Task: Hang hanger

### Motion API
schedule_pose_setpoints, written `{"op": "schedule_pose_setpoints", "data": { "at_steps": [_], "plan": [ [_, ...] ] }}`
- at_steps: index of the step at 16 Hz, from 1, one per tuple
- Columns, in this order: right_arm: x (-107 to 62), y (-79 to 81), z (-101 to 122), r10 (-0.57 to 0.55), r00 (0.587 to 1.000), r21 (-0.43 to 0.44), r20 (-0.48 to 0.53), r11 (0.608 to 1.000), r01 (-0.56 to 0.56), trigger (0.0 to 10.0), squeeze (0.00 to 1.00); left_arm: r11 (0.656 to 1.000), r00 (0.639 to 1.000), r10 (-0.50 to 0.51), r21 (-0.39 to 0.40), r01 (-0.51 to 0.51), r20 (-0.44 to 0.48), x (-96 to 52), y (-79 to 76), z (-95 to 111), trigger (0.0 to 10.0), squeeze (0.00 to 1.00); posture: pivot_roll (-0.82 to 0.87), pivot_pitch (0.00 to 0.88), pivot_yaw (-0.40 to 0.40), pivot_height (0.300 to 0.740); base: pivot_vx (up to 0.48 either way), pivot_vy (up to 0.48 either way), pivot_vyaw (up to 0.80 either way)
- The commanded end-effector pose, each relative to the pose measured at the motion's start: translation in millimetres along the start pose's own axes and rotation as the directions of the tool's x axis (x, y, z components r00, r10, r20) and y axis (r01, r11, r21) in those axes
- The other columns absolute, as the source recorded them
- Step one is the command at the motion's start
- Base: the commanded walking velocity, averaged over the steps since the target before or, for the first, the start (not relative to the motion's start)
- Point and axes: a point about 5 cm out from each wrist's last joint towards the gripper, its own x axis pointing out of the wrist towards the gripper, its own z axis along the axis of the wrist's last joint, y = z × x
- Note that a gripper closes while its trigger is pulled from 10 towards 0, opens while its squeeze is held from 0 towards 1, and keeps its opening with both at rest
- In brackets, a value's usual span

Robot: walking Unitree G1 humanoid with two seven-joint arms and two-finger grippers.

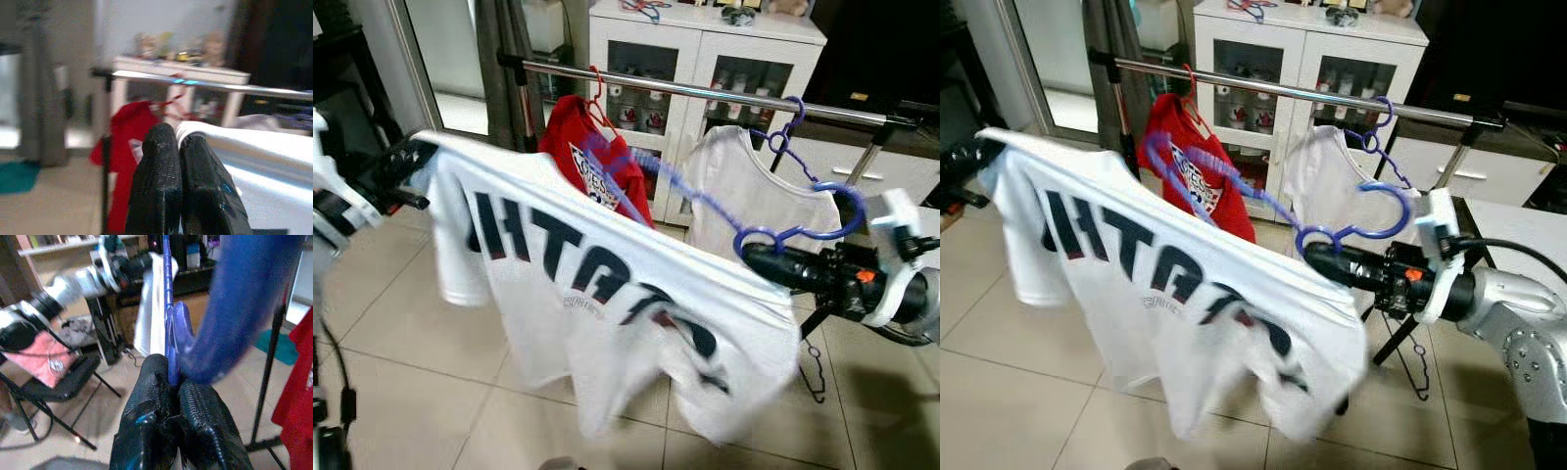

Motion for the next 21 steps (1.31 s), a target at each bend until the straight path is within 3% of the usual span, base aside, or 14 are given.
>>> {"op": "schedule_pose_setpoints", "data": {
  "at_steps": [1, 3, 4, 5, 6, 7, 8, 9, 11, 13, 15, 16, 18, 21],
  "plan": [
    [-8.0, -2.3, 8.1, -0.043, 0.999, -0.008, 0.031, 0.999, 0.043, 10.0, 0.0, 0.984, 0.984, 0.176, 0.035, -0.177, 0.034, -4.5, 17.9, 5.3, 0.0, 0.0, 0.07, 0.0, -0.032, 0.74, 0.0, 0.0, 0.0],
    [-0.3, -3.7, 12.7, -0.066, 0.993, -0.001, 0.103, 0.998, 0.066, 10.0, 0.0, 0.99, 0.991, 0.134, 0.039, -0.134, 0.02, 1.7, 4.6, -5.9, 0.0, 0.0, 0.07, 0.0, -0.036, 0.74, 0.0, 0.0, 0.0],
    [12.1, -7.4, 15.6, -0.127, 0.981, -0.009, 0.15, 0.992, 0.129, 10.0, 0.0, 0.999, 0.999, -0.039, 0.028, 0.039, -0.017, 11.0, -26.4, -20.1, 0.0, 0.0, 0.07, 0.0, -0.038, 0.74, 0.0, 0.0, 0.0],
    [18.1, -12.3, 16.3, -0.178, 0.969, 0.006, 0.17, 0.984, 0.179, 10.0, 0.0, 0.991, 0.991, -0.13, 0.026, 0.131, -0.032, 13.9, -42.1, -25.7, 0.0, 0.0, 0.07, 0.0, -0.038, 0.74, 0.0, 0.0, 0.0],
    [36.0, -26.2, 17.6, -0.314, 0.921, 0.055, 0.229, 0.949, 0.31, 10.0, 0.0, 0.925, 0.923, -0.378, 0.016, 0.38, -0.077, 19.0, -89.6, -43.4, 0.0, 0.0, 0.07, 0.0, -0.04, 0.74, 0.0, 0.0, 0.0],
    [44.0, -29.9, 17.1, -0.355, 0.901, 0.081, 0.249, 0.935, 0.345, 10.0, 0.0, 0.896, 0.894, -0.443, -0.002, 0.444, -0.065, 21.5, -107.4, -47.5, 0.0, 0.0, 0.07, 0.0, -0.04, 0.74, 0.0, 0.0, 0.0],
    [60.5, -36.9, 15.8, -0.436, 0.847, 0.135, 0.305, 0.9, 0.415, 10.0, 0.0, 0.818, 0.819, -0.574, -0.052, 0.573, -0.015, 25.3, -147.4, -51.5, 0.0, 0.0, 0.07, 0.0, -0.039, 0.74, 0.0, 0.0, 0.0],
    [67.2, -41.4, 14.9, -0.493, 0.802, 0.173, 0.337, 0.87, 0.462, 10.0, 0.0, 0.757, 0.761, -0.649, -0.082, 0.648, 0.015, 23.6, -169.3, -50.7, 0.0, 0.0, 0.07, 0.0, -0.039, 0.74, 0.0, 0.0, 0.0],
    [65.3, -52.9, 9.6, -0.622, 0.696, 0.22, 0.359, 0.781, 0.584, 10.0, 0.0, 0.677, 0.688, -0.722, -0.125, 0.725, 0.078, 13.5, -191.3, -44.2, 0.0, 0.0, 0.06, 0.0, -0.038, 0.74, 0.0, 0.0, 0.0],
    [60.5, -59.5, 3.5, -0.698, 0.628, 0.225, 0.343, 0.71, 0.667, 10.0, 0.0, 0.645, 0.661, -0.743, -0.151, 0.749, 0.103, 5.6, -198.8, -39.8, 0.0, 0.0, 0.06, 0.0, -0.037, 0.74, 0.0, 0.0, 0.0],
    [57.0, -59.0, -17.8, -0.762, 0.614, 0.085, 0.209, 0.639, 0.764, 10.0, 0.0, 0.756, 0.769, -0.639, -0.174, 0.631, 0.011, -0.5, -188.0, -53.2, 0.0, 0.0, 0.06, 0.0, -0.035, 0.74, 0.0, 0.0, 0.0],
    [55.3, -52.9, -29.8, -0.77, 0.622, 0.029, 0.139, 0.631, 0.775, 10.0, 0.0, 0.833, 0.835, -0.545, -0.16, 0.53, -0.075, -2.5, -176.5, -66.3, 0.0, 0.0, 0.06, 0.0, -0.035, 0.74, 0.0, 0.0, 0.0],
    [50.9, -37.0, -54.0, -0.786, 0.619, -0.024, 0.015, 0.618, 0.786, 10.0, 0.0, 0.925, 0.908, -0.377, -0.13, 0.358, -0.185, -8.2, -159.3, -83.1, 0.0, 0.0, 0.05, 0.0, -0.041, 0.74, 0.0, 0.0, 0.0],
    [45.6, -8.0, -83.4, -0.82, 0.562, -0.047, -0.109, 0.569, 0.821, 10.0, 0.0, 0.972, 0.957, -0.202, -0.161, 0.171, -0.209, -11.0, -150.1, -92.0, 0.0, 0.0, 0.02, 0.0, -0.028, 0.74, 0.0, 0.0, -0.8]
  ]
}}
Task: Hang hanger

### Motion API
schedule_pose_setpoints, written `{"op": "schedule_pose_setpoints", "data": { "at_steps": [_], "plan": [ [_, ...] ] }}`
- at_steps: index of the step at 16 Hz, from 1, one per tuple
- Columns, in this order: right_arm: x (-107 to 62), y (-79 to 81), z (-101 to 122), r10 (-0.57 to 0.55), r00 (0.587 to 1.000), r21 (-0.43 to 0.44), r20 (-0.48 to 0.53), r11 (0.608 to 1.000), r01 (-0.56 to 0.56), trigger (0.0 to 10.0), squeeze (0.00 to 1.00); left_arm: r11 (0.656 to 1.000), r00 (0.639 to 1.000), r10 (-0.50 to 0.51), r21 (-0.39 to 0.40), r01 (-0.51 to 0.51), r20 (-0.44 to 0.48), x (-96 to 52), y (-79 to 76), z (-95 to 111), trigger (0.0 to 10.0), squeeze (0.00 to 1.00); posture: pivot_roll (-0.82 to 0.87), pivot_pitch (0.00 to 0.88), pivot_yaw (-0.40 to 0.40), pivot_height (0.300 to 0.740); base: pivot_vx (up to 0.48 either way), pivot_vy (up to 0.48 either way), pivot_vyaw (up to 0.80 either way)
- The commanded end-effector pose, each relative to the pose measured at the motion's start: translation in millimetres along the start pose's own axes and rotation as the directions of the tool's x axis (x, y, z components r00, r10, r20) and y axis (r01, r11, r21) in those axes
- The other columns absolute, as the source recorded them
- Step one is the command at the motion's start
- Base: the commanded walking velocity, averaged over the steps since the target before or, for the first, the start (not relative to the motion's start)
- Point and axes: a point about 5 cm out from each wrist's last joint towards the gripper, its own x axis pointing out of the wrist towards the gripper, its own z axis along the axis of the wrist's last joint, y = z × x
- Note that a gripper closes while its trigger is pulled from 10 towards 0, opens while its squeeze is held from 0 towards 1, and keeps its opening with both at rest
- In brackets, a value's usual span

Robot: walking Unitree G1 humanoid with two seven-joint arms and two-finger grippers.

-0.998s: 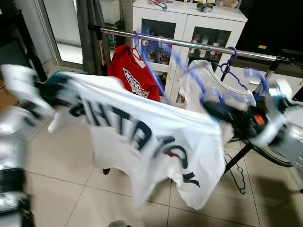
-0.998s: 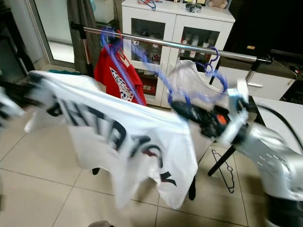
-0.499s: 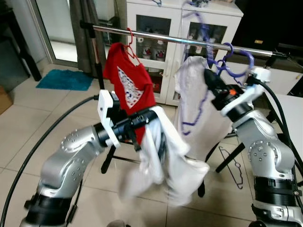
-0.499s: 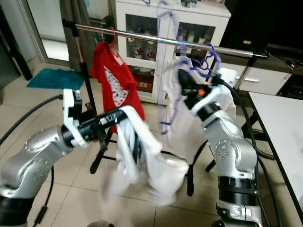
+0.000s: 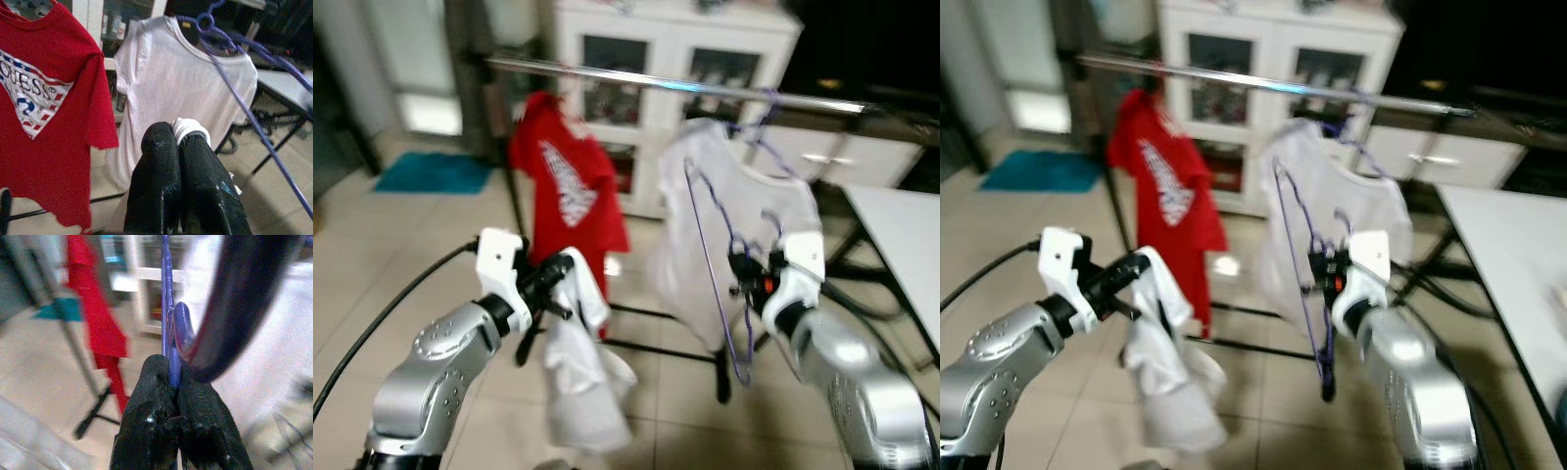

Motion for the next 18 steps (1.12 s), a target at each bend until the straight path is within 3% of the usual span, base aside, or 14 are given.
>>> {"op": "schedule_pose_setpoints", "data": {
  "at_steps": [1, 3, 6, 7, 10, 13, 15, 18],
  "plan": [
    [-6.6, 5.1, 1.1, -0.036, 0.999, -0.008, 0.006, 0.999, 0.036, 10.0, 0.0, 1.0, 1.0, 0.021, -0.023, -0.021, 0.017, 0.7, -3.0, 2.4, 2.7, 0.0, 0.0, 0.0, -0.018, 0.74, 0.0, 0.0, -0.8],
    [-15.1, 9.4, -7.5, -0.066, 0.998, 0.017, -0.021, 0.998, 0.066, 10.0, 0.0, 0.999, 1.0, 0.021, -0.028, -0.021, -0.004, -5.4, -8.9, -5.8, 10.0, 0.0, 0.01, 0.0, -0.016, 0.74, 0.0, 0.0, -0.8],
    [-18.5, 13.3, -1.7, -0.064, 0.998, 0.014, -0.017, 0.998, 0.064, 10.0, 0.0, 0.998, 0.998, 0.056, 0.017, -0.056, -0.02, -8.2, -9.2, -5.0, 10.0, 0.0, 0.03, 0.0, -0.027, 0.74, 0.0, 0.0, -0.8],
    [-20.2, 15.9, 1.5, -0.053, 0.999, 0.013, -0.005, 0.999, 0.053, 10.0, 0.0, 0.998, 0.998, 0.06, -0.001, -0.06, -0.009, -10.0, -11.4, -4.5, 10.0, 0.0, 0.02, 0.0, -0.028, 0.74, 0.0, 0.0, -0.8],
    [-22.8, 11.1, 8.9, -0.076, 0.997, -0.001, 0.027, 0.997, 0.076, 10.0, 0.0, 0.999, 0.999, 0.037, 0.016, -0.037, -0.011, -6.5, -17.5, -3.4, 10.0, 0.0, 0.04, 0.0, -0.007, 0.74, 0.0, 0.0, 0.0],
    [-22.8, 14.8, 13.0, -0.069, 0.997, 0.005, 0.026, 0.998, 0.069, 10.0, 0.0, 0.993, 0.994, 0.114, 0.039, -0.113, -0.005, -1.7, -11.6, 0.7, 10.0, 0.0, 0.06, 0.0, 0.001, 0.74, 0.0, 0.0, 0.0],
    [-23.6, 11.6, 21.8, -0.072, 0.996, -0.082, 0.052, 0.994, 0.076, 10.0, 0.0, 0.982, 0.981, 0.186, 0.022, -0.188, 0.059, 1.6, -8.5, 6.7, 10.0, 0.0, 0.06, 0.0, 0.007, 0.74, 0.0, 0.0, 0.0],
    [-33.0, 0.9, 39.8, -0.092, 0.991, -0.098, 0.097, 0.99, 0.102, 10.0, 0.0, 0.952, 0.934, 0.305, -0.058, -0.299, 0.184, 3.2, -3.9, 16.6, 10.0, 0.0, 0.04, 0.0, -0.003, 0.74, 0.0, 0.0, -0.8]
  ]
}}
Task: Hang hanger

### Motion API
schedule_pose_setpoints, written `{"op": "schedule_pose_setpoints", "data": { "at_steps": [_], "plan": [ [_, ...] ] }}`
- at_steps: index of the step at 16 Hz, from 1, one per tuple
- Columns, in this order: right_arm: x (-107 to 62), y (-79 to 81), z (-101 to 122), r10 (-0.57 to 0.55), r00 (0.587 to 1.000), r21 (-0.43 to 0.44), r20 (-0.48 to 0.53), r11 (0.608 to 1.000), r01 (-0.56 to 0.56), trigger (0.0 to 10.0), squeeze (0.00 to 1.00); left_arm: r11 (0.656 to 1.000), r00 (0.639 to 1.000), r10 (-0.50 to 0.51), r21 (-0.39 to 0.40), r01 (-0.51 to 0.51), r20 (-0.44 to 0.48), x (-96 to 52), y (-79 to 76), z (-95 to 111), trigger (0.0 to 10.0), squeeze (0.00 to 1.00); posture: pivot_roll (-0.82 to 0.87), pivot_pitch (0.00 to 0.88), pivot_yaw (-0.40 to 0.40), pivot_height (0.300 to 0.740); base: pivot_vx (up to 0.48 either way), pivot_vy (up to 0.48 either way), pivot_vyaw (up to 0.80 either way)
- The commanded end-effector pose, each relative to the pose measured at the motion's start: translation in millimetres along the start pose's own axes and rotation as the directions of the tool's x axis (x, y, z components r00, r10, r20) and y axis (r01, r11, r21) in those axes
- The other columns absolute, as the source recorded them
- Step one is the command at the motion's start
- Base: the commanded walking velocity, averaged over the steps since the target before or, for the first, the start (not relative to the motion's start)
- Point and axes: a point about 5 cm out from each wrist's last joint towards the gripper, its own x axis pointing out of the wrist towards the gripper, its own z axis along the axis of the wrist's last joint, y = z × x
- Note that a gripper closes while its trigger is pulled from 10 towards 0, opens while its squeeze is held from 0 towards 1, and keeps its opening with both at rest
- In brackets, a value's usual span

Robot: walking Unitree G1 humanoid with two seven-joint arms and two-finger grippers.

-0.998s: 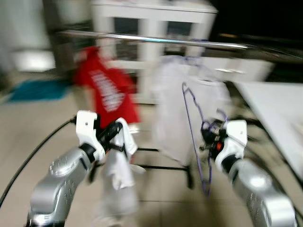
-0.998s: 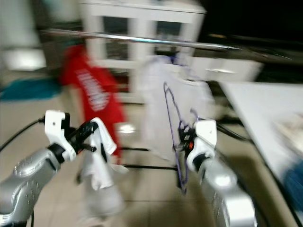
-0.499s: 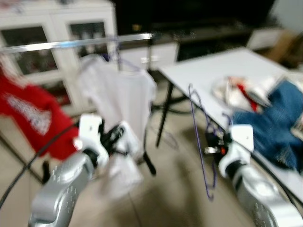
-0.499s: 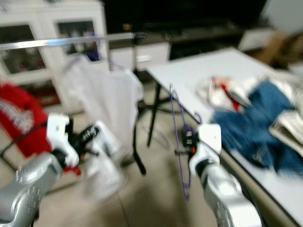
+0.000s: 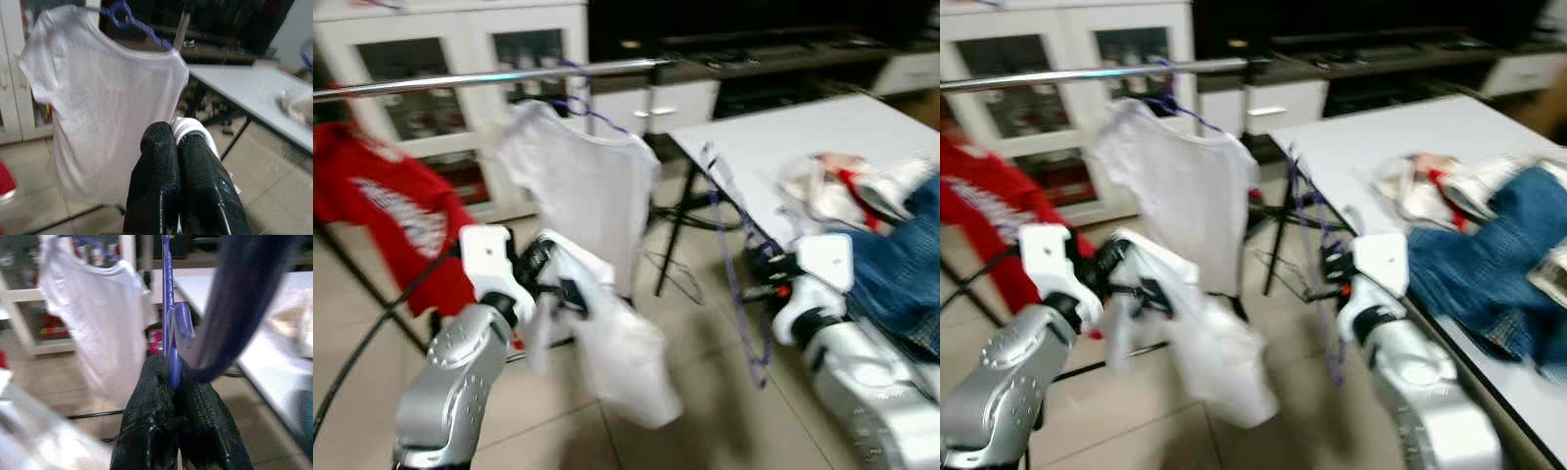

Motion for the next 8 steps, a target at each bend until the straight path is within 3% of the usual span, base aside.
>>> {"op": "schedule_pose_setpoints", "data": {
  "at_steps": [1, 4, 5, 6, 7, 8],
  "plan": [
    [-3.6, -8.1, 4.7, -0.028, 1.0, -0.012, 0.004, 1.0, 0.028, 10.0, 0.0, 1.0, 0.998, 0.027, -0.016, -0.026, 0.05, 1.4, -0.8, 7.0, 10.0, 0.0, 0.03, 0.0, -0.001, 0.74, 0.0, 0.0, -0.8],
    [-4.7, -7.2, 9.7, -0.036, 0.999, 0.033, 0.035, 0.999, 0.035, 10.0, 0.0, 0.999, 0.999, -0.015, 0.048, 0.013, 0.051, 0.3, -5.9, 7.4, 10.0, 0.0, 0.03, 0.0, -0.005, 0.74, 0.0, 0.0, -0.8],
    [-4.5, -8.6, 18.1, -0.081, 0.993, 0.052, 0.089, 0.996, 0.076, 10.0, 0.0, 0.99, 0.992, -0.122, 0.07, 0.123, -0.017, -2.8, -10.2, 4.7, 10.0, 0.0, 0.03, 0.0, -0.01, 0.74, 0.0, 0.0, -0.8],
    [-4.7, -9.8, 20.9, -0.101, 0.99, 0.068, 0.103, 0.993, 0.094, 10.0, 0.0, 0.985, 0.989, -0.144, 0.092, 0.147, -0.041, -4.8, -10.3, 3.3, 10.0, 0.0, 0.03, 0.0, -0.014, 0.74, 0.0, 0.0, -0.8],
    [-5.4, -9.9, 20.5, -0.108, 0.989, 0.093, 0.099, 0.991, 0.099, 10.0, 0.0, 0.982, 0.989, -0.128, 0.13, 0.136, -0.07, -7.6, -6.7, 0.1, 10.0, 0.0, 0.03, 0.0, -0.018, 0.74, 0.0, 0.0, -0.8],
    [-7.0, -5.0, 14.2, -0.066, 0.996, 0.087, 0.064, 0.994, 0.06, 10.0, 0.0, 0.987, 0.992, -0.107, 0.112, 0.114, -0.063, -9.7, -3.8, -0.4, 10.0, 0.0, 0.03, 0.0, -0.02, 0.74, 0.0, 0.0, -0.8]
  ]
}}
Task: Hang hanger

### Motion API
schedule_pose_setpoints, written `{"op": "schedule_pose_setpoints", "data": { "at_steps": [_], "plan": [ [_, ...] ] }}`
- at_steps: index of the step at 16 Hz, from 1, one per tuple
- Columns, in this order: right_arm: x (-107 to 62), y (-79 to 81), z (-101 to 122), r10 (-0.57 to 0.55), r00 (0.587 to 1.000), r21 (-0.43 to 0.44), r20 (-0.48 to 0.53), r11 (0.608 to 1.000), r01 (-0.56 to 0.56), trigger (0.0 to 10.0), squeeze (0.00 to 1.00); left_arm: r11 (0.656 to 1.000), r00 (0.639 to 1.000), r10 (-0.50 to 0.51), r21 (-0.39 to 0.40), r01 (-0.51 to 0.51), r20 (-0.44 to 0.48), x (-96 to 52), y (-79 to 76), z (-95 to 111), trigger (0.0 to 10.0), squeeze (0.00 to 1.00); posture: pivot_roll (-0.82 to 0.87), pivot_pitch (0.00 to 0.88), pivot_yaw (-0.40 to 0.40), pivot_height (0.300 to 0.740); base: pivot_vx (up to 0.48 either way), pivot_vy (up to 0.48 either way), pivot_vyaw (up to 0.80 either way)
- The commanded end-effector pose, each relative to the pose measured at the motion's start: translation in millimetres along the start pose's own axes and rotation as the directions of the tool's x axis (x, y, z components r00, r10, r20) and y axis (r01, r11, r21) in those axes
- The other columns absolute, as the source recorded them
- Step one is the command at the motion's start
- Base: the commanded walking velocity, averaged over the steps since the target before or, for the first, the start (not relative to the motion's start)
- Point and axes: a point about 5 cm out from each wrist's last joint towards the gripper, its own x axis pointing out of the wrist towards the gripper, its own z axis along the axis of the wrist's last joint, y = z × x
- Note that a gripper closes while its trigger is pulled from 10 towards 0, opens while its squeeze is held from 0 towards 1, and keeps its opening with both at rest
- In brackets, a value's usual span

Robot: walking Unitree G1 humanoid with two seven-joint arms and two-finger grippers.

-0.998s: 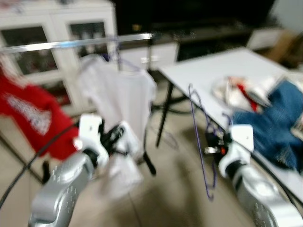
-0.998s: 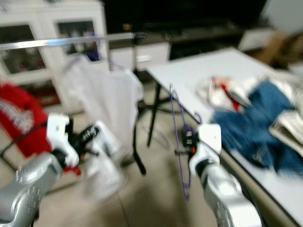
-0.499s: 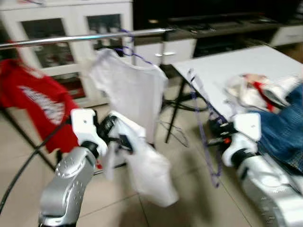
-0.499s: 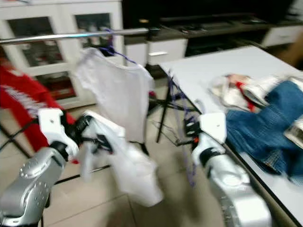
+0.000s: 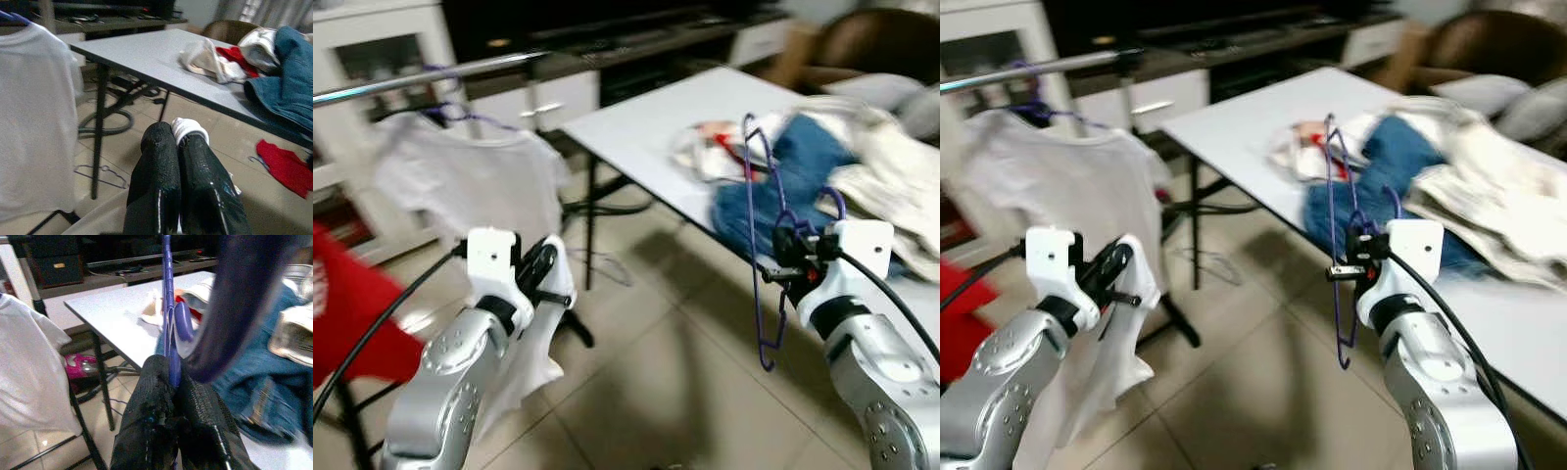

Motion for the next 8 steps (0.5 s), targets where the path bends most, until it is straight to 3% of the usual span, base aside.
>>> {"op": "schedule_pose_setpoints", "data": {
  "at_steps": [1, 8],
  "plan": [
    [-3.5, 5.0, -4.9, 0.039, 0.999, -0.001, -0.032, 0.999, -0.039, 10.0, 0.0, 1.0, 0.999, -0.024, -0.003, 0.025, 0.025, -0.8, -4.4, 6.1, 10.0, 0.0, 0.03, 0.0, -0.024, 0.74, 0.0, 0.0, -0.8],
    [-0.8, 11.1, -7.6, 0.067, 0.997, -0.021, -0.045, 0.997, -0.068, 10.0, 0.0, 0.997, 0.996, -0.074, 0.038, 0.072, 0.054, 1.0, -9.8, 15.2, 10.0, 0.0, 0.03, 0.0, -0.022, 0.74, 0.0, 0.0, -0.8]
  ]
}}
